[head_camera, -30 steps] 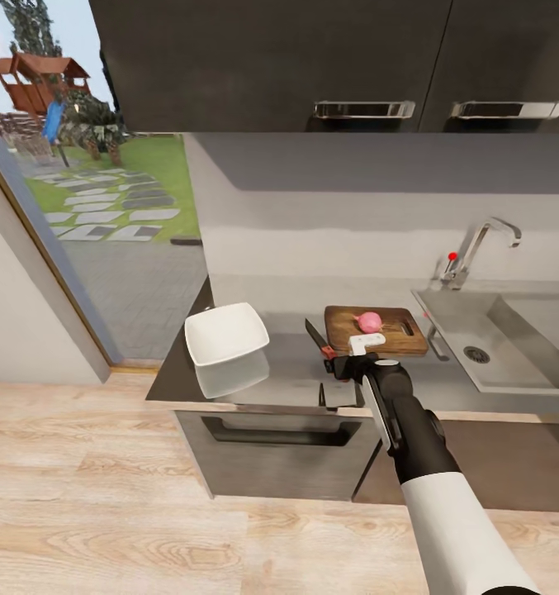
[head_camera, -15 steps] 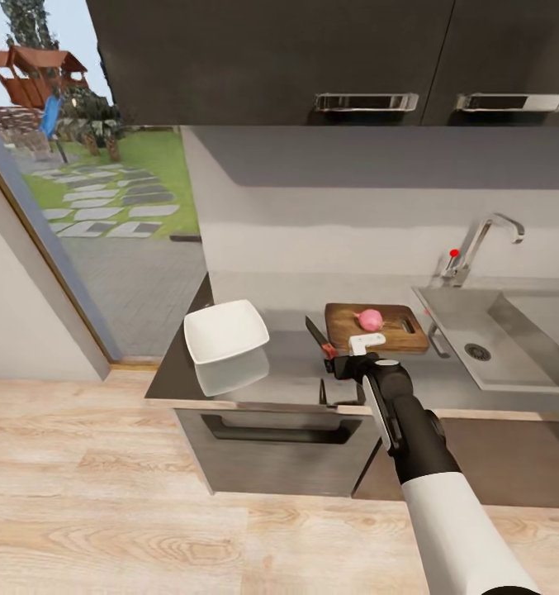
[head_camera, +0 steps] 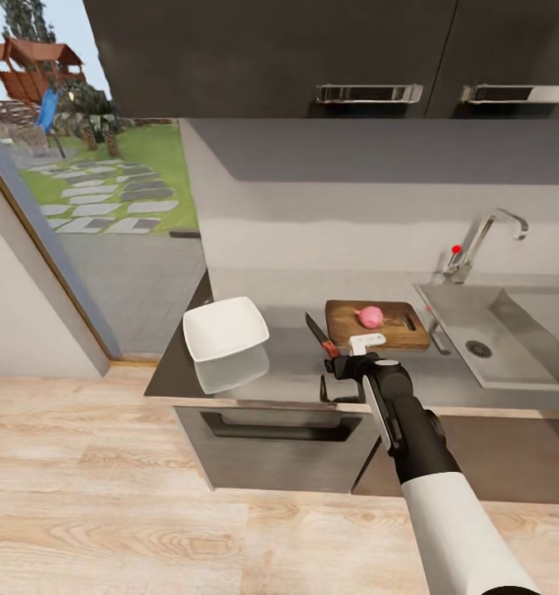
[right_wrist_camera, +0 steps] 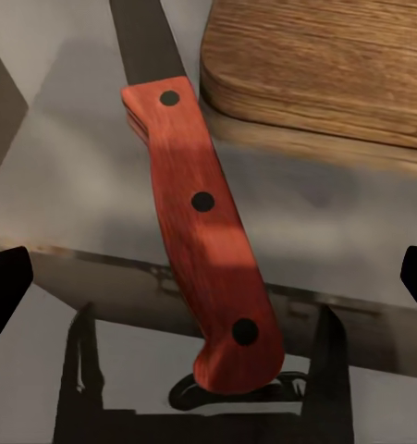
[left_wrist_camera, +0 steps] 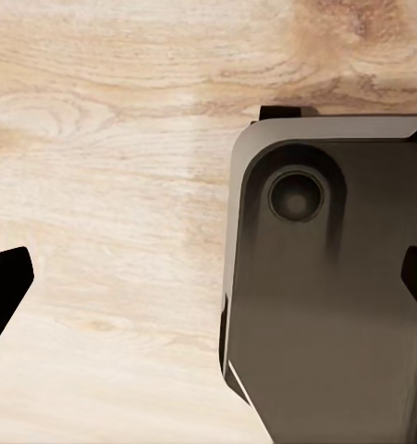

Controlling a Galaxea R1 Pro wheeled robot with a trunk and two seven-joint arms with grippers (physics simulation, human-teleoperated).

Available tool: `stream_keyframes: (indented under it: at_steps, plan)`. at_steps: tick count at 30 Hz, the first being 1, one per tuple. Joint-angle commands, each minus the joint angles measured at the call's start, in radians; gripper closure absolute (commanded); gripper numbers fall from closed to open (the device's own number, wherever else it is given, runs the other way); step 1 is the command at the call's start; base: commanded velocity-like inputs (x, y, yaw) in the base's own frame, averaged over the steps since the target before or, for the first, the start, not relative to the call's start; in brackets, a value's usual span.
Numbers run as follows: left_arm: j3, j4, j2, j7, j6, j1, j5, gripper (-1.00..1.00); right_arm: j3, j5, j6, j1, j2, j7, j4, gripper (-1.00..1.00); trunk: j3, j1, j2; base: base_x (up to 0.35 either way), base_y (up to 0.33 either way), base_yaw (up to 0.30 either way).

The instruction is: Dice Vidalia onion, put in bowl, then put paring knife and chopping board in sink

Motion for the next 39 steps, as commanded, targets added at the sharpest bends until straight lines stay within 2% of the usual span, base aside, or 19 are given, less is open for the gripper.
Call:
stream_keyframes:
  at_steps: [1,39]
  plan:
    - [-0.009,0.004,0.000,0.000,-0.006,-0.001,0.008,-1.00,-0.001,0.011,0.005,-0.001,0.001,0.009,-0.001,-1.00,-0.002,0.000,-0.001,0.000,0.000,0.000]
    - [-0.009,0.004,0.000,0.000,-0.007,-0.001,0.008,-1.00,-0.001,0.011,0.005,-0.001,0.001,0.008,-0.001,-1.00,-0.040,0.000,-0.001,0.000,0.000,0.000]
